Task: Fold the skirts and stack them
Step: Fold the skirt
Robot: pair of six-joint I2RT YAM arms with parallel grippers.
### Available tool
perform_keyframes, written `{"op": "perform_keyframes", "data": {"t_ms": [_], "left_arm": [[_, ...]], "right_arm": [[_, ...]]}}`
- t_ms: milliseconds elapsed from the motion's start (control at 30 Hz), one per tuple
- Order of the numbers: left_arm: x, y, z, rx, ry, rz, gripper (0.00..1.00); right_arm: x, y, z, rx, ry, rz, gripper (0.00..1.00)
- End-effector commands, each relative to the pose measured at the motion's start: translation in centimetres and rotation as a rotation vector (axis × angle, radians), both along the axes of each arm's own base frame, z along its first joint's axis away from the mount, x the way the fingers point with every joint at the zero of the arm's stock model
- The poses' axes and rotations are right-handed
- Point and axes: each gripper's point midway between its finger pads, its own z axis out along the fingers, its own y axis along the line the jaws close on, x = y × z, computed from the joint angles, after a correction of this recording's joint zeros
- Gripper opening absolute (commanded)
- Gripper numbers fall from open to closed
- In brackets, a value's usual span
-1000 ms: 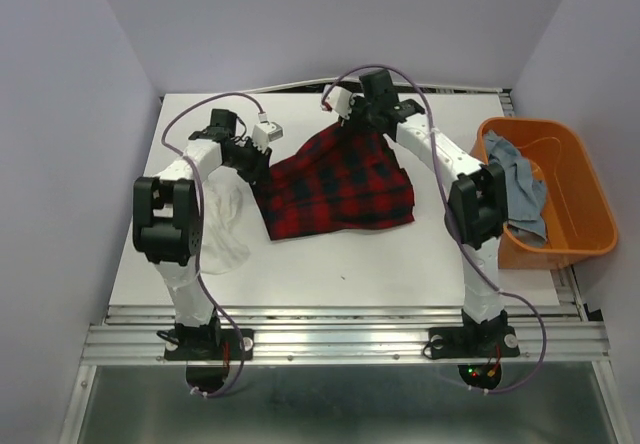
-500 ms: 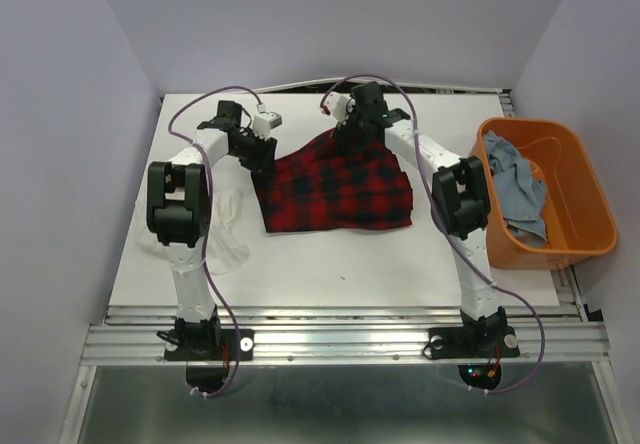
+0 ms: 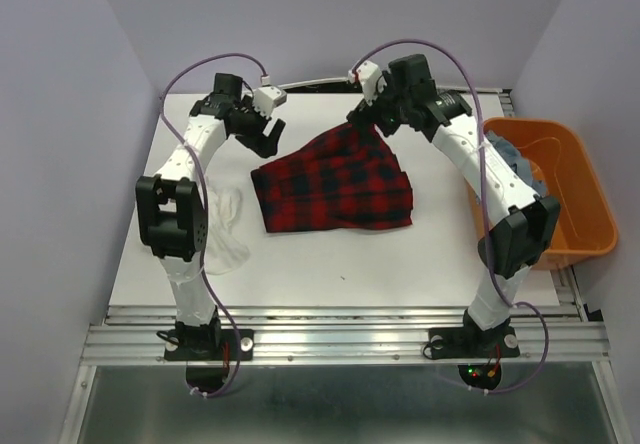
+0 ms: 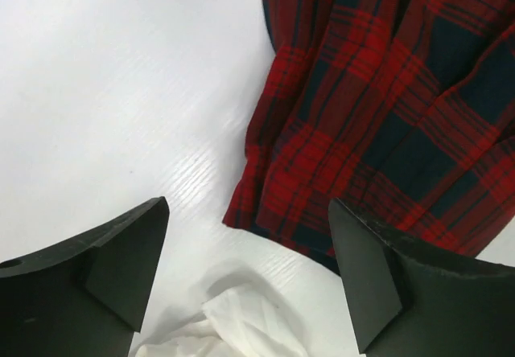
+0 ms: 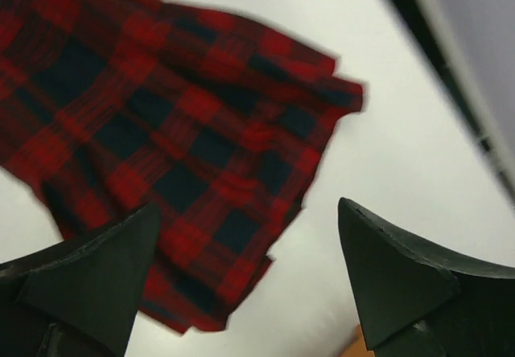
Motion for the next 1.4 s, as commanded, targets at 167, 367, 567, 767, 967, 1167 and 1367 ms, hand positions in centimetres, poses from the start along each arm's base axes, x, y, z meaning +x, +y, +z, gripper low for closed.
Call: {"op": "perform_keyframes", "data": {"t_ms": [167,367,567,767,967,1167,1367], "left_arm": [[0.8,-0.7,-5.4,0.063,0.147,-0.038,0.84],[-0.7,0.8,-10.2,0.14,0.25,0.024,0.36],[-4.7,-0.2,-12.1,0.177,0.302,-0.022,0.0],[-11.3,-5.3,-13.5,0.128,0.409,-0.122,0.0],[-16.7,-12.5,-8.9,-0.15,0.458,-0.217,0.43],[-16.5,-14.6,1.2,-0.407,0.219,-0.264,0.51],[-11.1,-12.2,9.0,-0.673,0.059,-0.042,0.43]], "right_arm": [[-9.7,-0.2,-17.0,-0.035,0.629,0.048,0.85],[-5.7,-3.9,-23.1,-0.126,0.628,-0.104,0.7],[1.9,-8.9,-26.2,-0.178,0.582,-0.225,0.66],[9.3,-10.7,-24.0,-0.243,0.373,-0.282,0.66],[12.5,-10.5,-18.0,-0.198,0.198,-0.311,0.75],[9.1,-5.2,-7.7,0.1,0.13,-0.171,0.77],[1.6,3.3,-6.9,0.31,0.313,-0.009,0.73]]}}
